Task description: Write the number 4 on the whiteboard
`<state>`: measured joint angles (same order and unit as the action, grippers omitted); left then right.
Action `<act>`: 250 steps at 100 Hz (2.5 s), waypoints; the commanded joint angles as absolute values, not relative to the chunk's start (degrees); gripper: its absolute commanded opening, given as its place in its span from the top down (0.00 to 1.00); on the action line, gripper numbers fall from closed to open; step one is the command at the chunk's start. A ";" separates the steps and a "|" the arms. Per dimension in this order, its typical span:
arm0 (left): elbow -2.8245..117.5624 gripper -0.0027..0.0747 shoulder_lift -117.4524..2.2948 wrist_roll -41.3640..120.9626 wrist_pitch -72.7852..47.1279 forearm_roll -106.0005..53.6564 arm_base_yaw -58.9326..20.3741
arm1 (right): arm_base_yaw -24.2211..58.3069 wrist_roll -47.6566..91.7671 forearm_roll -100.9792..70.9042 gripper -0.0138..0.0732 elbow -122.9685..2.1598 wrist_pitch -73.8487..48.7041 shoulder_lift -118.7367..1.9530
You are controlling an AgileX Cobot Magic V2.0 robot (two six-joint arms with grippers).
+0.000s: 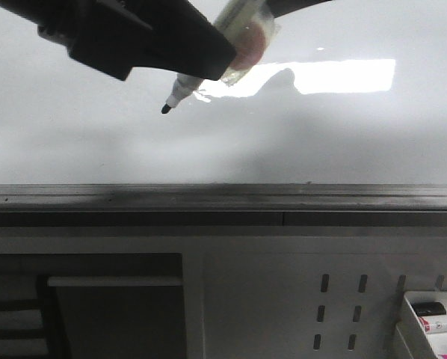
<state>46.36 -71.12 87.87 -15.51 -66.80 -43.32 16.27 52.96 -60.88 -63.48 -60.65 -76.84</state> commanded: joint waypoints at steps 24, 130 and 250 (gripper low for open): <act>48.25 0.99 -69.93 87.53 -12.89 -66.87 -43.83 | 16.66 53.18 -61.62 0.69 -65.36 -61.22 -76.70; 43.21 0.30 -54.61 87.38 -0.64 -78.22 -29.34 | 16.56 58.87 -60.85 0.91 -51.81 -37.94 -62.22; 38.99 0.30 -50.52 87.38 -4.82 -82.93 -19.79 | 20.05 84.63 -83.01 0.90 -51.75 -25.82 -74.71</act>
<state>37.38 -51.43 87.77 -4.78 -81.99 -19.98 18.83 84.25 -82.98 -50.15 -25.82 -75.47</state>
